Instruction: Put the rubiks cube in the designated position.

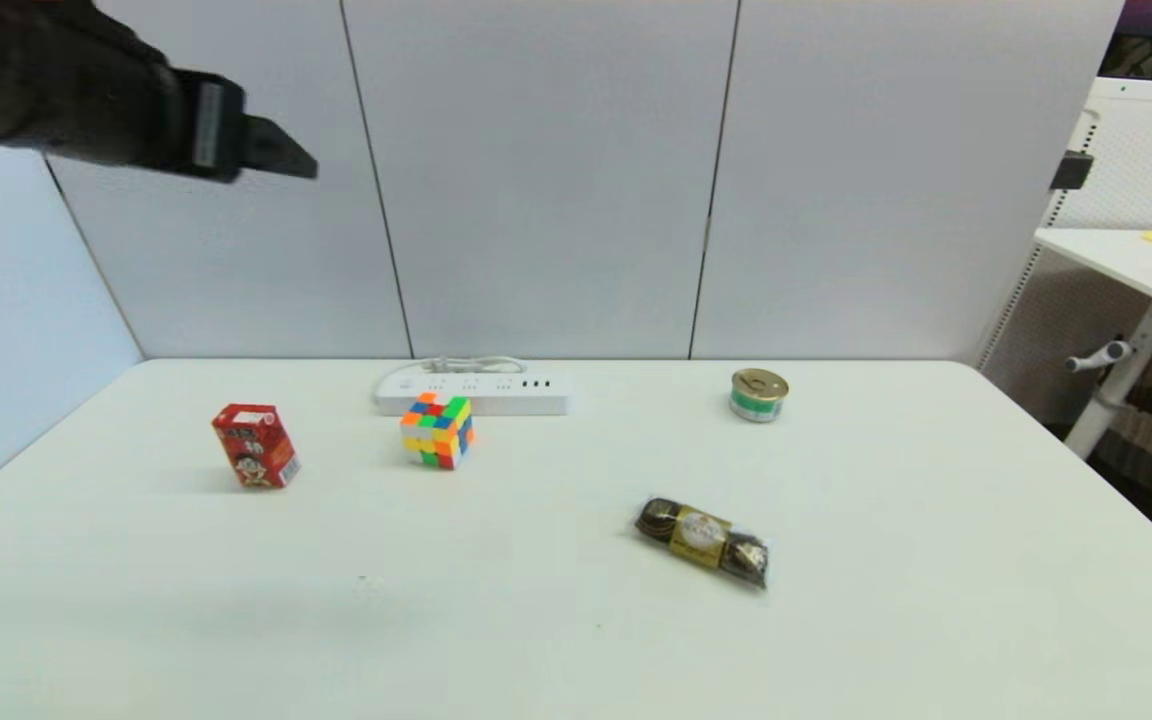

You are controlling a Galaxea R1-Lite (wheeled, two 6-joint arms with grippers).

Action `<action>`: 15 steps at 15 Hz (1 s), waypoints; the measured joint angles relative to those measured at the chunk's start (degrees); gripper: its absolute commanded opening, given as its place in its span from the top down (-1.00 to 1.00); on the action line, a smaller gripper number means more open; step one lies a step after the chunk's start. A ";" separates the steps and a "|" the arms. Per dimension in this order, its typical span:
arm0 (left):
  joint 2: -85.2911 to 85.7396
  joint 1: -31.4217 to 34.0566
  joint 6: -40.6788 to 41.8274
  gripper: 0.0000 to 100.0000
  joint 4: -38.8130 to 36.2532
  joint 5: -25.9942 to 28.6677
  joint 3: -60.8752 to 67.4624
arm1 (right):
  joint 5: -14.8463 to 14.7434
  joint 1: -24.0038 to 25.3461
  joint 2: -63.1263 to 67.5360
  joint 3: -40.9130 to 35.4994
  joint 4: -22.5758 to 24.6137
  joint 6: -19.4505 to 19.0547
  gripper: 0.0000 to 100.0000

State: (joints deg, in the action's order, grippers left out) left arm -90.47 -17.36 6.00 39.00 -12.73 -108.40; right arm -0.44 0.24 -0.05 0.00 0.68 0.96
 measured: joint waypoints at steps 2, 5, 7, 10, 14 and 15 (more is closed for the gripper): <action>8.14 3.44 1.35 -1.00 -4.24 0.52 10.13 | 0.00 0.00 0.00 0.00 0.00 0.00 -1.00; 20.54 7.96 1.66 -1.00 -13.31 2.36 30.56 | 0.00 0.00 0.00 0.00 0.00 -0.02 -1.00; 29.14 9.90 1.41 -1.00 -19.52 4.00 46.02 | 0.02 0.00 0.00 0.00 0.00 0.00 -1.00; 41.83 11.74 1.30 -1.00 -28.55 5.38 67.06 | 0.02 0.00 0.00 0.00 0.00 -0.02 -1.00; 61.04 14.23 1.27 -1.00 -34.62 6.67 87.85 | 0.00 0.00 -0.02 0.00 -0.02 0.00 -1.00; 65.13 15.35 1.33 -1.00 -35.08 7.63 91.37 | -0.02 0.00 0.00 0.00 0.00 -0.02 -1.00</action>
State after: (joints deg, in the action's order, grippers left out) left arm -25.33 -2.01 7.33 3.91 -5.10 -17.03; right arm -0.46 0.24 -0.05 0.00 0.68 0.94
